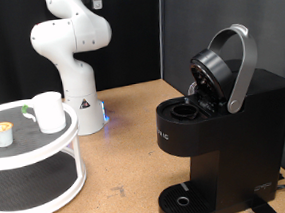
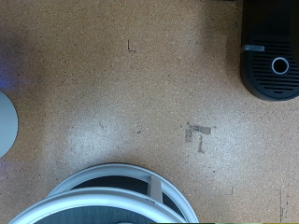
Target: Make a cup of coffee with the keurig machine
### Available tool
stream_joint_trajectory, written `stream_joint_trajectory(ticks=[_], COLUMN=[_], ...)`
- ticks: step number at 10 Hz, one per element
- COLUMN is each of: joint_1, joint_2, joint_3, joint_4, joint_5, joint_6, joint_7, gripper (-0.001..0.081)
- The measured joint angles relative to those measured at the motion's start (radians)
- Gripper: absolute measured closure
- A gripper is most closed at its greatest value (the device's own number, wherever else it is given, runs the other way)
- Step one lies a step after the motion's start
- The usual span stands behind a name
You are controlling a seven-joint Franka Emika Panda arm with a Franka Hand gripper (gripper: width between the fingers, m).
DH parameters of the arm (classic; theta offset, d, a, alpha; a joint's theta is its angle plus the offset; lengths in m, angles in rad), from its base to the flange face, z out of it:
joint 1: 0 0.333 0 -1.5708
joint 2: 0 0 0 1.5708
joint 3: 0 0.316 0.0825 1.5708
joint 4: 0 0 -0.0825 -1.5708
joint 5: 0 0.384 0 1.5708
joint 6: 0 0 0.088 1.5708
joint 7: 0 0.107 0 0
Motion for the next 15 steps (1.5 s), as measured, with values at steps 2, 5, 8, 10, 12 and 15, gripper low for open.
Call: stream_joint_trajectory(ticks=[2,5,8,10,12,15], joint_1=[-0.012,-0.044,-0.048,-0.067,-0.089,-0.106], joint_2=[-0.013,-0.036,-0.043,-0.042,-0.041,-0.029], joint_3=[-0.053,-0.137,-0.153,-0.184,-0.243,-0.328], joint_4=[0.0,0.0,-0.002,-0.004,-0.004,0.01], joint_5=[-0.011,-0.091,-0.101,-0.124,-0.161,-0.207], joint_6=[0.0,-0.008,-0.008,-0.008,-0.008,-0.013], joint_7=[-0.041,-0.14,-0.162,-0.17,-0.223,-0.31], gripper=[0.0003,0.0003,0.0003,0.0003,0.0003,0.0003])
